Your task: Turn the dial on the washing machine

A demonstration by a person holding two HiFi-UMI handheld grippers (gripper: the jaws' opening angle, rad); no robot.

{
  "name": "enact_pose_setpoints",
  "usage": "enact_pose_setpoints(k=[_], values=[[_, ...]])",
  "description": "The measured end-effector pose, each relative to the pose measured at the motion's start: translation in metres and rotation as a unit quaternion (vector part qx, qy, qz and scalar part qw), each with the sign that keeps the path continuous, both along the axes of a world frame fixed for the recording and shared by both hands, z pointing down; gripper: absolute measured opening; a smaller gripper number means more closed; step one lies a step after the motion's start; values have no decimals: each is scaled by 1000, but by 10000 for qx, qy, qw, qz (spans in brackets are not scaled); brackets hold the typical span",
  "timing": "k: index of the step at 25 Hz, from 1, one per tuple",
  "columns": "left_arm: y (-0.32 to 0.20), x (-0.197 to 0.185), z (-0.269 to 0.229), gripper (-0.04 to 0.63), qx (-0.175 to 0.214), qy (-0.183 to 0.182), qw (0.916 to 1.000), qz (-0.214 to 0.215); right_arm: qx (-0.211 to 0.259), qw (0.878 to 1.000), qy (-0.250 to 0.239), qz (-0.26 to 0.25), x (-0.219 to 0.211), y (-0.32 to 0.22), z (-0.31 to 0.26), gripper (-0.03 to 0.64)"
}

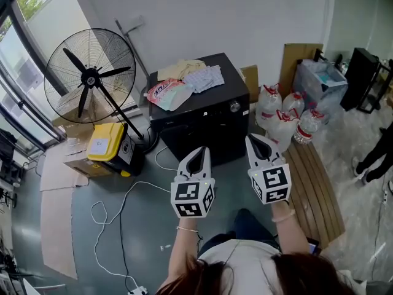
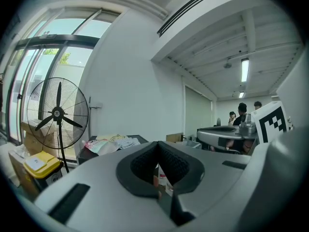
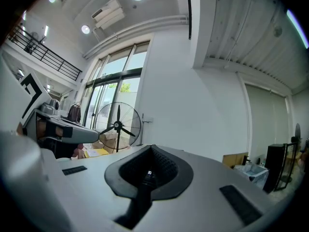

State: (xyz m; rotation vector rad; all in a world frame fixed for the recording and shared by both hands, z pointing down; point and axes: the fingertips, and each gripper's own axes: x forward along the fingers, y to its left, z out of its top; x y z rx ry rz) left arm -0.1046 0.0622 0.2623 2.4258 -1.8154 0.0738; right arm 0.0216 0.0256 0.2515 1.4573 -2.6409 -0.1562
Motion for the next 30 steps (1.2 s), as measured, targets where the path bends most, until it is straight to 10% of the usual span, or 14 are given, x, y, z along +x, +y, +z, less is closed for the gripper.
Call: enact_pose_setpoints(k=[30], values=[[-35,40,-10,17,-115,-13,9996,-270,-212,9987,-10,-463,25,-32,-6,25]])
